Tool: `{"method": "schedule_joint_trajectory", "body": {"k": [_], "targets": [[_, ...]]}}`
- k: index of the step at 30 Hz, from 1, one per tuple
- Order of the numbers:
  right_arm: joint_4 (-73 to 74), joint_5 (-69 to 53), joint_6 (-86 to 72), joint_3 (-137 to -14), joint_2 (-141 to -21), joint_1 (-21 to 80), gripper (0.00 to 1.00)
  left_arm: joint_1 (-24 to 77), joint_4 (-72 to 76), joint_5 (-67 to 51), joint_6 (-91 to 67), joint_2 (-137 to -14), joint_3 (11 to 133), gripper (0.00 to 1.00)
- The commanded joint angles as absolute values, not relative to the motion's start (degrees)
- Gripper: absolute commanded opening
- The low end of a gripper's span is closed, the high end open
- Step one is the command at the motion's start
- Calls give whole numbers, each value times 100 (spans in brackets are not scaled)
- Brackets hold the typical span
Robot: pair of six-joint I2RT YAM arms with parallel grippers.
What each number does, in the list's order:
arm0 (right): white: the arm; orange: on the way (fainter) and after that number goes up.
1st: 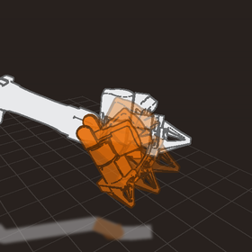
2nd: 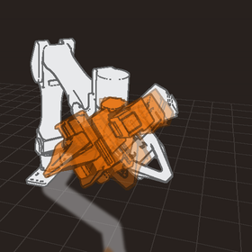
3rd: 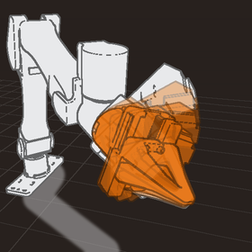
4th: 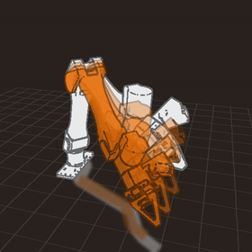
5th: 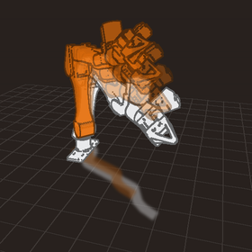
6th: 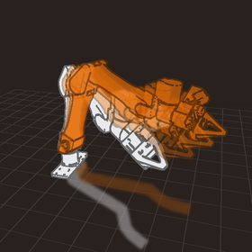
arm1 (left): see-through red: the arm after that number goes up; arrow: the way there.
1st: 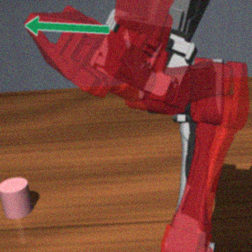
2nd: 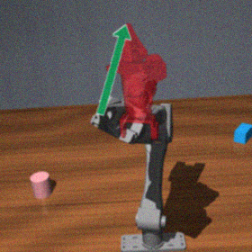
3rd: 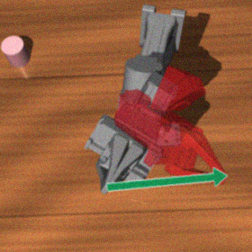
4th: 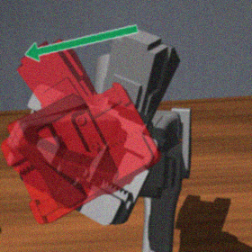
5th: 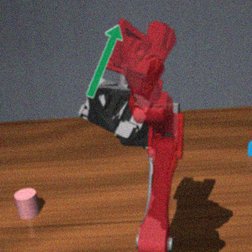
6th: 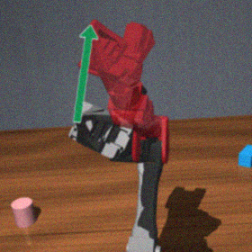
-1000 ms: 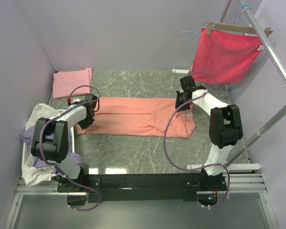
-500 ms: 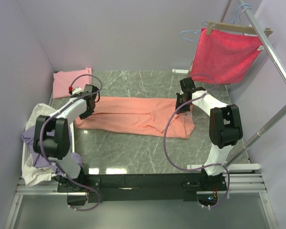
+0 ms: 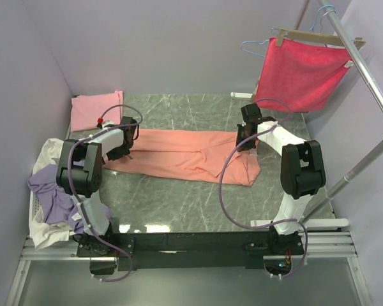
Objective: Fold and stack the t-shirts
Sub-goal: Fold the other side of the tshirt into a rectangle
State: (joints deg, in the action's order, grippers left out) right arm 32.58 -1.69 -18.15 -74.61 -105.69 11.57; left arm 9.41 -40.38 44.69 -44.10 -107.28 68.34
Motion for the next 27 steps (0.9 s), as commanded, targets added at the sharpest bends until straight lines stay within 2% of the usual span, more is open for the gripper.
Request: {"method": "schedule_joint_trajectory", "body": {"k": [1, 5, 8, 10, 11, 13, 14, 15, 17, 24, 27], "targets": [[3164, 281, -1881, -7392, -10046, 1125, 0, 914, -3991, 4668, -4606, -10319, 6926, 100], [3225, 667, -1977, -7269, -9652, 1108, 2, 1019, -3850, 4439, -4535, -10082, 6891, 99], [3190, 765, -2039, -7067, -9352, 1108, 9, 1168, -3658, 4193, -4492, -9949, 6786, 99], [3225, 660, -2048, -7014, -9325, 1116, 19, 1248, -3569, 4114, -4482, -9897, 6733, 99], [3199, 650, -2100, -6927, -9282, 1125, 18, 1344, -3464, 4009, -4474, -9896, 6706, 99], [3015, 546, -2136, -6742, -9185, 1116, 30, 1423, -3393, 3929, -4421, -9931, 6706, 100], [3041, 458, -2144, -6724, -9167, 1116, 46, 1511, -3419, 3929, -4421, -9949, 6758, 99], [3119, 440, -2197, -6732, -9158, 1125, 48, 1564, -3419, 3946, -4421, -9967, 6776, 99], [3068, 21, -2162, -6610, -9079, 1151, 41, 1687, -3393, 3885, -4421, -9958, 6785, 99], [2034, -2043, -2846, -5556, -8702, 1292, 41, 1960, -2971, 3279, -4289, -9809, 6583, 99], [1680, -2276, -3216, -5213, -8692, 1459, 40, 2065, -2874, 3156, -4289, -9782, 6487, 99]]}}
